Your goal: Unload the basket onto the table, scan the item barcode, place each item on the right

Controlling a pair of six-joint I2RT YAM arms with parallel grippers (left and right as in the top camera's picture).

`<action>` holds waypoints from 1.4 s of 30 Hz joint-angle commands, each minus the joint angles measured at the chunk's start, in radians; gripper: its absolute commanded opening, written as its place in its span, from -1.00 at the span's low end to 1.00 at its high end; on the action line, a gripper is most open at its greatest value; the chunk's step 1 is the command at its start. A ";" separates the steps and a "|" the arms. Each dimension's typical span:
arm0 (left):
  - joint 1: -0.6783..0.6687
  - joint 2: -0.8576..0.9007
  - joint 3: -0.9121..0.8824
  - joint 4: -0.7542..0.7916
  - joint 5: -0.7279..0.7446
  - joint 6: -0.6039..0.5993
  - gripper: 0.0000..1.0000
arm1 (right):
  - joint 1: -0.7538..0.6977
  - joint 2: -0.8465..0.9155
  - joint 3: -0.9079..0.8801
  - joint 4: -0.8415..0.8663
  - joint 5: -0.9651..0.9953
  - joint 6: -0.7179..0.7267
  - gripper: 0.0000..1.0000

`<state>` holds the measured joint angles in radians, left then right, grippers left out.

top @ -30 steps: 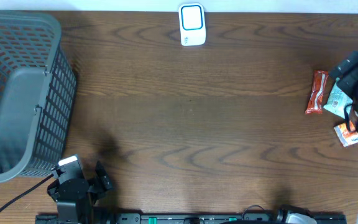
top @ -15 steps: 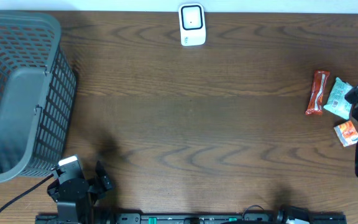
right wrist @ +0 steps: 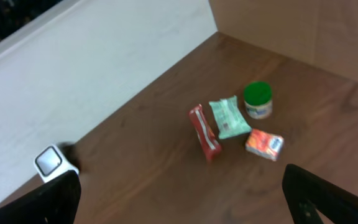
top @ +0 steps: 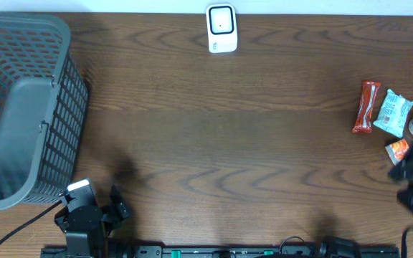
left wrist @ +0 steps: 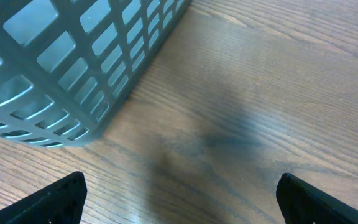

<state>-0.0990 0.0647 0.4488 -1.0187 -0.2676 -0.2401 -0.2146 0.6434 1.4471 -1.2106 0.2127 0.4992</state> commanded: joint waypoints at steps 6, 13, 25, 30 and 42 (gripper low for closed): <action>0.004 -0.002 0.000 0.000 -0.005 -0.009 0.95 | 0.064 -0.190 0.003 -0.129 0.029 0.001 0.99; 0.004 -0.002 0.000 0.000 -0.005 -0.009 0.96 | 0.098 -0.371 -0.093 0.013 0.044 0.000 0.99; 0.004 -0.002 0.000 0.000 -0.005 -0.009 0.95 | 0.098 -0.628 -0.640 0.618 -0.026 0.000 0.99; 0.004 -0.002 0.000 0.000 -0.005 -0.009 0.95 | 0.098 -0.636 -0.900 0.963 -0.097 -0.004 0.98; 0.004 -0.002 0.000 0.000 -0.005 -0.009 0.96 | 0.097 -0.638 -1.445 1.745 -0.182 -0.029 0.98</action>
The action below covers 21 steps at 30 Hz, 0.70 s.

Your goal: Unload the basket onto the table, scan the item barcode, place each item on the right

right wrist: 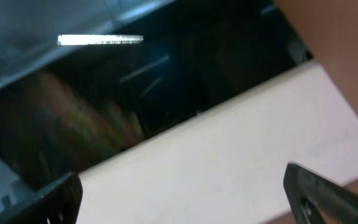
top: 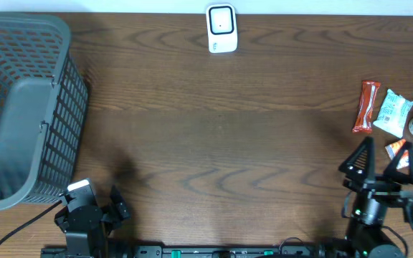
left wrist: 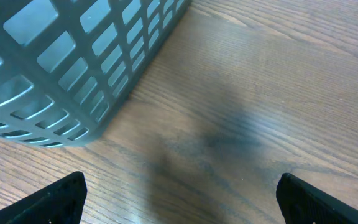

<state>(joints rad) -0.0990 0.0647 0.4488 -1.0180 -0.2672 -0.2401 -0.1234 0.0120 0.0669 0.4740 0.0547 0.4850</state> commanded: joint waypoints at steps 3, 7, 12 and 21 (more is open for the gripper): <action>0.004 -0.002 0.000 -0.001 -0.006 -0.009 0.96 | 0.006 -0.006 -0.061 0.019 -0.024 -0.025 0.99; 0.004 -0.002 0.000 -0.001 -0.006 -0.009 0.96 | 0.006 -0.006 -0.061 -0.051 -0.023 -0.053 0.99; 0.004 -0.002 0.000 -0.001 -0.006 -0.009 0.96 | 0.006 -0.006 -0.061 -0.201 -0.015 -0.056 0.99; 0.004 -0.002 0.000 -0.001 -0.006 -0.009 0.96 | 0.006 -0.007 -0.061 -0.416 0.026 -0.084 0.99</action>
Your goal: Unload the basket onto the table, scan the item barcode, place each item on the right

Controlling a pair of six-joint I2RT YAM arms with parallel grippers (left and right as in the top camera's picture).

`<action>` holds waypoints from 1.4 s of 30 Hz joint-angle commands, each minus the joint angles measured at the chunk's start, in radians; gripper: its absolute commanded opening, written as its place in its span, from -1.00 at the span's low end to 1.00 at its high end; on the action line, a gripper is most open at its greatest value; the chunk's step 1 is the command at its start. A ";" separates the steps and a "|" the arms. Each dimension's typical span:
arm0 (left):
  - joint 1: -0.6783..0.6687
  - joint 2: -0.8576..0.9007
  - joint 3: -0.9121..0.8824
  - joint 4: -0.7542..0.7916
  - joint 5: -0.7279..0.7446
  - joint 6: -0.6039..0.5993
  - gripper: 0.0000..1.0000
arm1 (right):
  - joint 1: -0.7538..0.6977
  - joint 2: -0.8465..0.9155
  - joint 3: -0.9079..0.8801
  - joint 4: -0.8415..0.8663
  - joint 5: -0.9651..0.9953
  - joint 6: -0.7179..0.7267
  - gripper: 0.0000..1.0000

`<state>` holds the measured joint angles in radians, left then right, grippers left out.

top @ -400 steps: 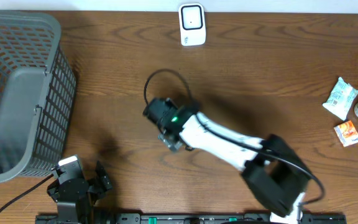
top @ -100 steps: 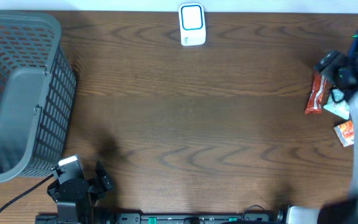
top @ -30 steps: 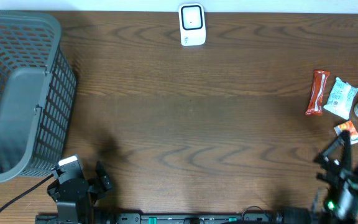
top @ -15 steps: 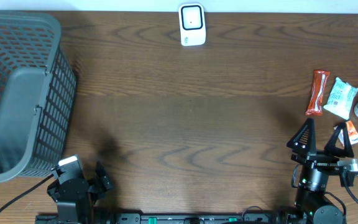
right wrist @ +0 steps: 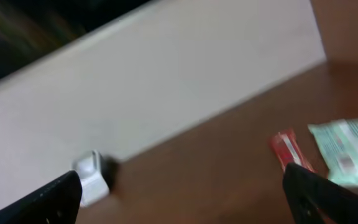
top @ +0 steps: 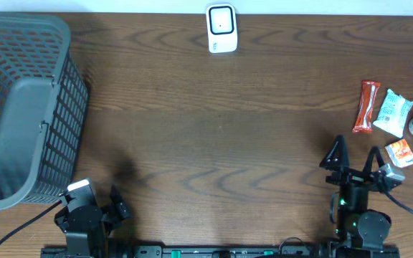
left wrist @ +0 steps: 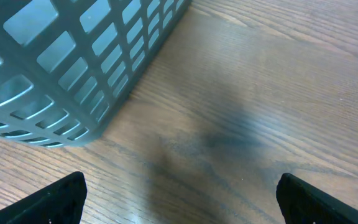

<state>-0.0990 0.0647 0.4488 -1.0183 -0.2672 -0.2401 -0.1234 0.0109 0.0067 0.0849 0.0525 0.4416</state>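
Four items lie at the table's right edge: a red bar (top: 366, 106) (right wrist: 287, 150), a green-white packet (top: 393, 112) (right wrist: 344, 153), a green-capped bottle and an orange packet (top: 400, 152). The white scanner (top: 221, 29) (right wrist: 92, 178) stands at the far edge. My right gripper (top: 353, 162) (right wrist: 182, 205) is open and holds nothing, just left of the orange packet near the front edge; its wrist view is blurred. My left gripper (top: 117, 203) (left wrist: 179, 200) rests open at the front left, over bare wood.
A grey mesh basket (top: 69, 122) (left wrist: 73, 68) fills the left end of the table, right by my left gripper. A white wall (right wrist: 166, 74) rises behind the table's far edge.
My right gripper sits a little further left and its wrist view has dropped from the dark space above the wall to the table, scanner and items. The left arm has not moved.
My right arm was first at the far right edge beside the items, its camera looking down on them. Then it stood at the front right, camera aimed above the wall. Now it is slightly left, facing the far edge. The items, scanner and left arm stayed put.
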 commanded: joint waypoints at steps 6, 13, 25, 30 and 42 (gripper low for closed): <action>0.004 -0.002 0.000 -0.001 -0.006 -0.009 0.96 | 0.007 -0.006 -0.001 -0.100 0.024 -0.178 0.98; 0.004 -0.002 0.000 -0.001 -0.006 -0.009 0.96 | 0.008 -0.006 -0.001 -0.153 0.022 -0.189 0.99; 0.004 -0.002 0.000 -0.001 -0.006 -0.009 0.96 | 0.008 -0.006 -0.001 -0.152 0.024 -0.188 0.99; 0.004 -0.002 0.000 -0.001 -0.006 -0.009 0.96 | 0.024 -0.006 -0.001 -0.152 0.017 -0.195 0.99; 0.004 -0.002 0.000 -0.001 -0.006 -0.009 0.96 | 0.053 -0.006 -0.002 -0.158 -0.092 -0.338 0.99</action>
